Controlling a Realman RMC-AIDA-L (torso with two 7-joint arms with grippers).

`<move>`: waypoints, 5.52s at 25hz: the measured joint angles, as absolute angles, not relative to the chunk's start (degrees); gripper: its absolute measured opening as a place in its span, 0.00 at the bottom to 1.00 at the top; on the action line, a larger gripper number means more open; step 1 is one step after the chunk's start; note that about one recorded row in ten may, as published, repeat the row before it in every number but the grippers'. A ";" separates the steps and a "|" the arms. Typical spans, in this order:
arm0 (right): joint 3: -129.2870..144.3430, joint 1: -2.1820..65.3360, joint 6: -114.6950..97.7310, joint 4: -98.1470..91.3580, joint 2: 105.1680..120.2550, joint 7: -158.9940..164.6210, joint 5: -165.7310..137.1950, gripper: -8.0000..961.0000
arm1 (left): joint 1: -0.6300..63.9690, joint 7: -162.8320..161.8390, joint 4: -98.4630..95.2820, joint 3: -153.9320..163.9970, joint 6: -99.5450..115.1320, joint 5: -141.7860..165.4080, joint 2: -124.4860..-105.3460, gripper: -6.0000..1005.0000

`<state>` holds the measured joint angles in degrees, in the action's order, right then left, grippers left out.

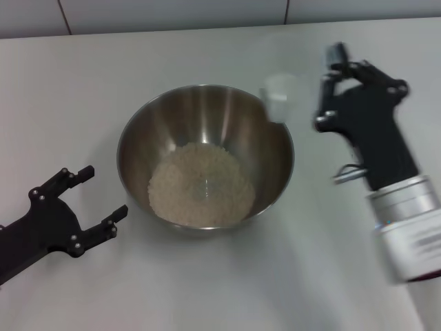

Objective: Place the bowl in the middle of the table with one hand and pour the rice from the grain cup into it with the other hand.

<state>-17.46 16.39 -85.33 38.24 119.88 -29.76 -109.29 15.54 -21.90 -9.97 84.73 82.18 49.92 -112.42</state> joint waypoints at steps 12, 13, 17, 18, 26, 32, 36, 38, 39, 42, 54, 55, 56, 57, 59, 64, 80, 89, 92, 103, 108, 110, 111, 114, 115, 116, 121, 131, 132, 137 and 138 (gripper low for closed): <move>-19.20 21.33 -74.53 15.15 119.83 5.84 -104.26 0.02 | 15.77 -21.88 -10.46 84.73 81.90 50.18 -112.88 0.83; -19.19 22.08 -72.32 14.48 119.84 5.78 -104.31 0.02 | 15.77 -21.88 -10.46 84.73 81.90 50.18 -112.88 0.83; -18.00 24.72 -65.44 13.84 119.80 5.17 -104.79 0.03 | 15.85 -21.88 -10.46 84.73 81.87 50.19 -112.95 0.83; -17.48 25.27 -64.16 13.82 119.76 4.58 -104.84 0.03 | 15.85 -21.88 -10.46 84.73 81.87 50.19 -112.95 0.83; -16.00 27.28 -57.74 15.25 119.83 -3.06 -104.86 0.03 | 15.91 -21.88 -10.74 84.73 81.82 50.19 -112.94 0.83; -15.94 26.83 -58.46 15.91 119.81 -3.05 -104.86 0.03 | 15.91 -21.88 -11.02 84.73 81.82 50.18 -112.98 0.83; -15.91 26.30 -59.01 16.49 119.79 -3.08 -104.86 0.05 | 15.91 -21.88 -11.08 84.73 81.82 50.18 -113.01 0.83; -15.88 25.82 -59.97 16.79 119.73 -3.08 -104.86 0.09 | 15.91 -21.88 -11.08 84.73 81.82 50.18 -113.02 0.83; -15.85 25.50 -60.57 17.00 119.66 -3.09 -104.86 0.13 | 15.91 -21.88 -11.08 84.73 81.82 50.18 -113.02 0.83; -15.82 24.57 -62.45 17.54 119.51 -3.10 -105.23 0.26 | 15.89 -21.88 -11.08 84.73 81.82 50.18 -113.03 0.83; -13.70 19.47 -68.10 18.23 119.45 -3.15 -106.33 0.75 | 15.40 -21.88 -11.07 84.73 81.82 50.01 -112.99 0.83; -12.98 18.67 -69.04 18.23 119.38 -3.16 -106.34 0.75 | 15.39 -21.88 -11.07 84.73 81.82 50.01 -112.92 0.83; -12.98 18.67 -69.04 18.23 119.38 -3.16 -106.34 0.76 | 15.39 -21.88 -11.07 84.73 81.82 50.01 -112.92 0.83; -12.11 18.14 -69.86 18.19 119.33 -3.15 -106.34 0.76 | 15.39 -21.88 -11.07 84.73 81.82 50.01 -112.90 0.83; -10.52 17.04 -71.59 17.93 119.28 -2.91 -106.36 0.77 | 15.37 -21.88 -11.08 84.73 81.82 50.04 -112.86 0.83; -5.47 14.70 -75.69 16.37 118.96 -2.58 -106.36 0.79 | 15.23 -21.88 -10.99 84.73 81.82 50.01 -112.85 0.83; 24.29 13.09 -90.88 -3.31 118.95 23.09 -106.37 0.79 | 13.78 -22.10 -10.94 84.64 82.32 50.01 -112.25 0.83; 23.09 12.85 -91.08 -3.50 119.00 22.62 -105.75 0.79 | 13.75 -22.00 -10.82 84.64 82.47 50.13 -112.38 0.83; 22.39 12.83 -91.12 -3.52 119.05 22.57 -105.73 0.79 | 13.74 -22.00 -10.82 84.64 82.48 50.11 -112.53 0.83; 21.49 13.22 -90.94 -3.49 119.09 23.11 -105.66 0.79 | 13.07 -22.00 -10.65 83.51 82.46 49.80 -112.68 0.83; 21.47 13.39 -90.54 -3.29 119.12 23.25 -105.64 0.79 | 12.92 -22.37 -10.77 83.38 82.47 49.77 -112.54 0.83; 21.32 13.36 -90.36 -3.28 119.16 23.27 -105.64 0.79 | 12.92 -22.39 -10.79 83.39 82.47 49.75 -112.53 0.83; 21.18 13.34 -90.28 -3.27 119.18 23.28 -105.64 0.79 | 12.92 -22.39 -10.82 83.38 82.47 49.74 -112.55 0.83; 20.58 13.21 -90.19 -3.25 119.22 23.05 -105.64 0.79 | 12.91 -22.41 -10.93 83.40 82.47 49.74 -112.64 0.83; 20.08 13.15 -90.18 -3.25 119.26 22.86 -105.64 0.79 | 12.91 -22.41 -10.93 83.40 82.47 49.74 -112.64 0.83; 19.49 13.09 -90.17 -3.25 119.31 22.77 -105.64 0.79 | 12.91 -22.41 -10.94 83.40 82.47 49.74 -112.66 0.83; 17.98 12.93 -90.22 -3.17 119.38 22.46 -105.64 0.79 | 12.92 -22.41 -10.99 83.34 82.47 49.66 -112.67 0.83; 17.92 13.41 -90.06 -1.50 119.47 18.23 -105.64 0.79 | 12.92 -22.41 -10.91 83.32 82.21 49.65 -112.76 0.83; 17.92 13.41 -90.06 -1.50 119.47 18.23 -105.64 0.79 | 12.92 -22.41 -10.90 83.32 82.24 49.65 -112.76 0.83; 17.92 13.51 -90.00 -1.42 119.45 18.20 -105.64 0.79 | 12.92 -22.39 -10.62 82.22 82.34 49.66 -112.79 0.83; 17.93 13.52 -89.99 -1.40 119.44 18.20 -105.64 0.79 | 12.92 -22.32 -10.57 81.99 82.35 49.67 -112.84 0.83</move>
